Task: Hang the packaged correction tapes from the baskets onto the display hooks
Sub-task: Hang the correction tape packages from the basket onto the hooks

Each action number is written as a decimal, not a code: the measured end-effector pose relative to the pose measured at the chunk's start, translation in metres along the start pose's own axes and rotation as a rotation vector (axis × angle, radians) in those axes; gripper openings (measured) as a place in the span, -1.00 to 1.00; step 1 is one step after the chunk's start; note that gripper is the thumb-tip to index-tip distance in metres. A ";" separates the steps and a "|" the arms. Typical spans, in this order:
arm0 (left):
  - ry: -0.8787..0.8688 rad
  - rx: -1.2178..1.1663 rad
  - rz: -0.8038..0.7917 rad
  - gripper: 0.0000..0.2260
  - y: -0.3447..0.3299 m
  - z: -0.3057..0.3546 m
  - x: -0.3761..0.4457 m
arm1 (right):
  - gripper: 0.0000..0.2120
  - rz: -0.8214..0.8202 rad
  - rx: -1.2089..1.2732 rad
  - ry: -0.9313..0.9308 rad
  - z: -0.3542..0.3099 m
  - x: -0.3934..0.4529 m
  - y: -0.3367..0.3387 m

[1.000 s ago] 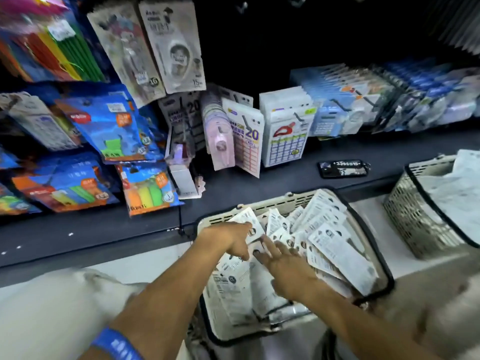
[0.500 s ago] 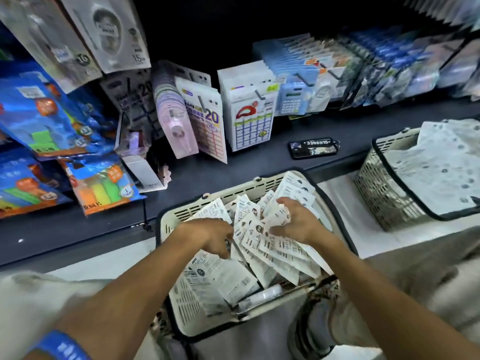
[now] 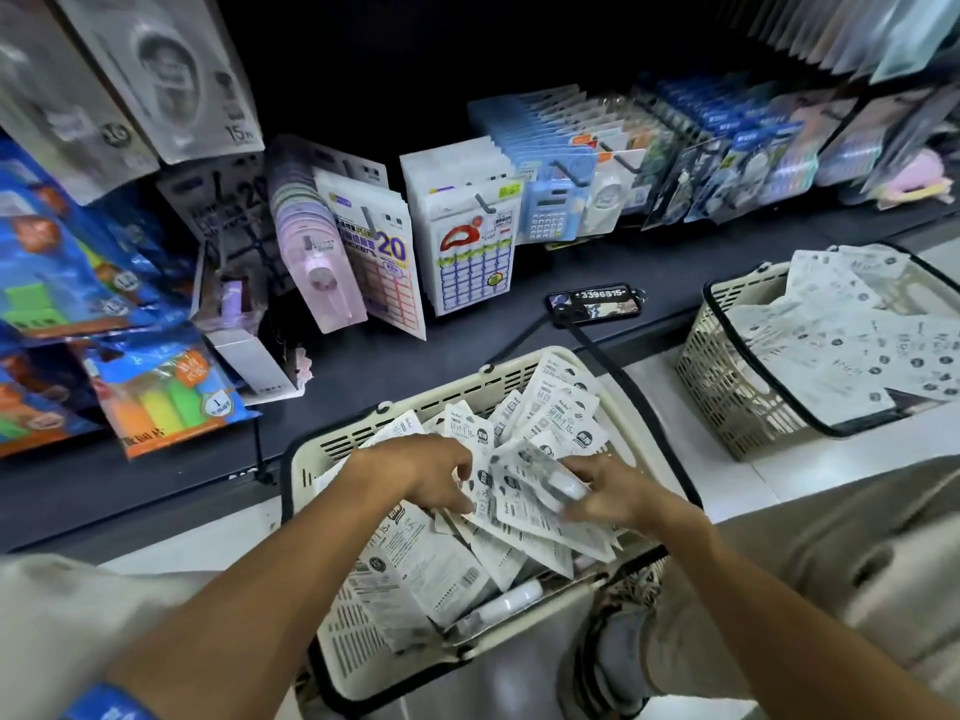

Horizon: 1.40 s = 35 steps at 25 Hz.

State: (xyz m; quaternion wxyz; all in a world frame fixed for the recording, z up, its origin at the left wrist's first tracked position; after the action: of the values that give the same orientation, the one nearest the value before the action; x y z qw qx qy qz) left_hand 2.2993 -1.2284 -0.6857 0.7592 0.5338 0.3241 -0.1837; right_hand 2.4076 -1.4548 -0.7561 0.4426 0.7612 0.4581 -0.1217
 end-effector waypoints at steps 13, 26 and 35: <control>-0.028 -1.557 0.448 -0.67 0.017 -0.008 -0.016 | -0.77 0.091 0.564 0.138 -0.088 -0.021 0.014; 0.196 -1.499 0.637 -0.79 0.004 -0.030 -0.016 | -0.78 0.393 0.655 0.263 -0.086 -0.024 0.032; 0.095 -1.504 0.501 -0.60 0.006 -0.013 -0.020 | -0.63 0.193 0.183 0.090 -0.062 -0.020 -0.010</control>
State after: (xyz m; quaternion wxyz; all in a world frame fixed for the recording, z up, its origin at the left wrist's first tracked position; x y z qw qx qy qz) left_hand 2.2845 -1.2152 -0.6712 0.9201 -0.0578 0.2636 0.2837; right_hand 2.3747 -1.4158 -0.7140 0.3600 0.8435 0.3894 -0.0854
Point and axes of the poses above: each hand's wrist, its own x-axis towards the middle knuckle, its own y-axis out of the back of the hand, z = x × y, the point moved 2 cm from there along x, towards the middle knuckle, and after that the axes turned 4 degrees about z, right-handed, at the moved point
